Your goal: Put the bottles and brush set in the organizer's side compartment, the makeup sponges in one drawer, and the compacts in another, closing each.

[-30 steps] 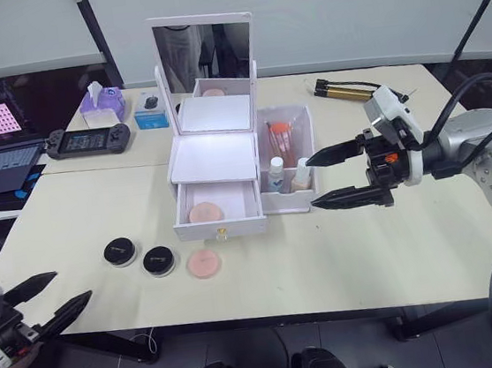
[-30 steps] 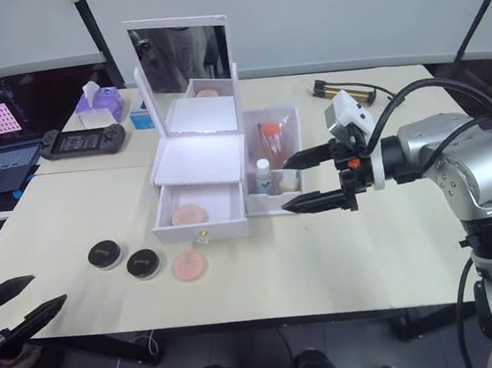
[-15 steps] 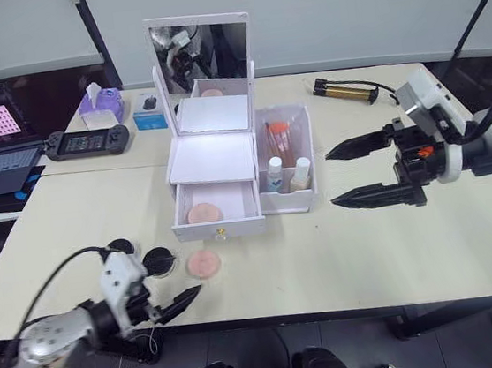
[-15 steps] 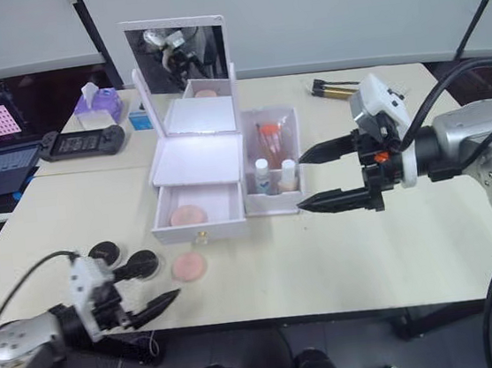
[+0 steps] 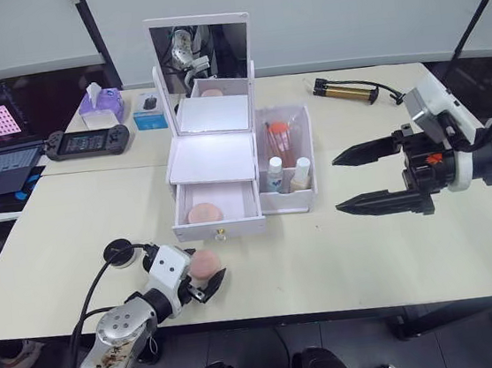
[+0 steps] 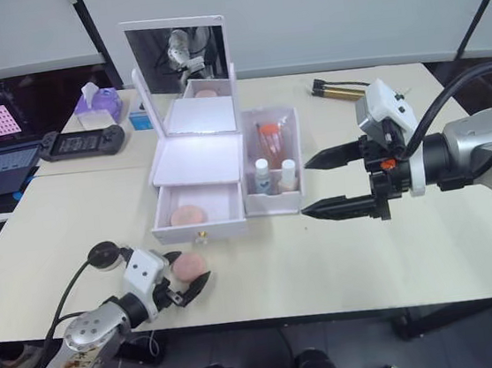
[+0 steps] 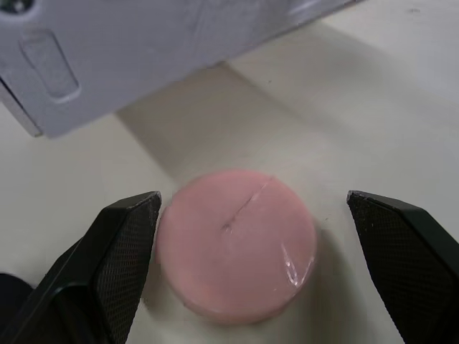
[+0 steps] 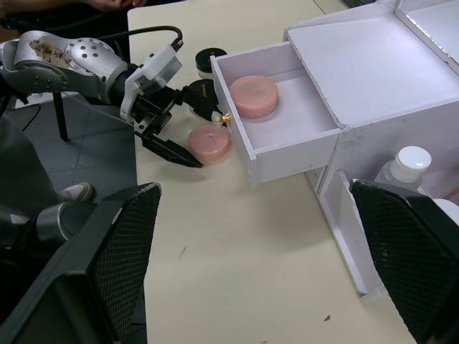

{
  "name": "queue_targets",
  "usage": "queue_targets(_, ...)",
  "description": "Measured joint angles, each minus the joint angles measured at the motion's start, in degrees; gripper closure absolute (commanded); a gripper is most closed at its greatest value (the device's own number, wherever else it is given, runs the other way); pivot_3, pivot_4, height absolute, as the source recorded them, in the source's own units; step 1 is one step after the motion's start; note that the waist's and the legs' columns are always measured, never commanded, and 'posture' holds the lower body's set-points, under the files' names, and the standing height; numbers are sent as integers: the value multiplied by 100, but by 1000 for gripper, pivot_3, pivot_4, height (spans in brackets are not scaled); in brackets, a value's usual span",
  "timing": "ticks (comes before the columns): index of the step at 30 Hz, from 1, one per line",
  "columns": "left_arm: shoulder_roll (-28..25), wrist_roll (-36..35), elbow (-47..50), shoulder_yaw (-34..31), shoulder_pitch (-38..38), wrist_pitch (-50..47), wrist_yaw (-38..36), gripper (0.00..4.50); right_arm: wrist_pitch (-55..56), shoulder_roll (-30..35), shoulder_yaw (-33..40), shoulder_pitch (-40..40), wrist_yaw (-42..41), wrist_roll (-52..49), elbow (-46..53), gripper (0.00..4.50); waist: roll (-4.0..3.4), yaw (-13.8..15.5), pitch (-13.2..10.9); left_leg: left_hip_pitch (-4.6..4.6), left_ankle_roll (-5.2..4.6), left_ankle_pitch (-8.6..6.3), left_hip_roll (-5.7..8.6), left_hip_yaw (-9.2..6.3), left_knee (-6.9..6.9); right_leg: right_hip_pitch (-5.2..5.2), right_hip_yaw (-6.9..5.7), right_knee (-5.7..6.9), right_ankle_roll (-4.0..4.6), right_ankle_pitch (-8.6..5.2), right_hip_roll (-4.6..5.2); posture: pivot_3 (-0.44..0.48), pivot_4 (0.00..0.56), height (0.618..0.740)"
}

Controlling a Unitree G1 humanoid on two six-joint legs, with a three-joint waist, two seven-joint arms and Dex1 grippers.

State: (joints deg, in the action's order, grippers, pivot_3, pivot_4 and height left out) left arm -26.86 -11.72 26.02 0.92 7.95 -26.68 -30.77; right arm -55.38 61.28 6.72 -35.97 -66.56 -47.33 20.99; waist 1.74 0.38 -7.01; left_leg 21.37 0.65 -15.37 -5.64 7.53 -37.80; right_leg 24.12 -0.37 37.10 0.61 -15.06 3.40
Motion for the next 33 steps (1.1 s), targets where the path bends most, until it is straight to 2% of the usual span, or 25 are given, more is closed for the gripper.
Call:
queue_targets(8,78,141,-263,147,-69,18,108,33,181,-143,138,638,299,105,-26,0,-1,33,0,3,-1,1,16,-45,-3,-6,1,0,-7,1,1,0,150,701)
queue_targets(11,109,164,-331,164,-127,25,144,571,257,-143,192,841,342,119,-29,0,-1,37,1,3,-1,1,22,-57,-3,-11,-1,0,-9,2,3,0,150,701)
queue_targets(14,199,127,-393,98,-164,26,206,1491,269,-142,239,1016,378,171,-30,0,-3,35,2,3,-2,1,25,-63,-3,-12,-1,0,-10,2,3,0,150,701)
queue_targets(19,137,11,-390,34,-134,59,39,1560,380,-147,322,1150,421,209,-21,0,-3,33,2,7,-2,1,29,-72,-3,-10,-3,-1,-11,1,2,0,150,701)
queue_targets(22,-215,-234,-383,-201,22,290,-424,1560,496,-240,476,1336,412,175,-29,0,-2,28,1,12,-2,1,28,-75,-3,-3,-6,0,-10,1,1,0,150,701)
queue_targets(27,-1088,-1126,-337,-1159,130,423,-1551,1560,878,-342,782,1711,289,171,-27,0,-3,19,0,13,-2,1,28,-80,-3,-4,-13,0,-8,-1,0,0,150,701)
queue_targets(33,-2306,-1903,-587,-2011,-430,86,-2558,1560,1603,-364,1223,2342,-89,335,-43,0,0,43,-1,16,-1,3,38,-78,-4,-9,-23,-2,-13,-3,5,0,150,701)
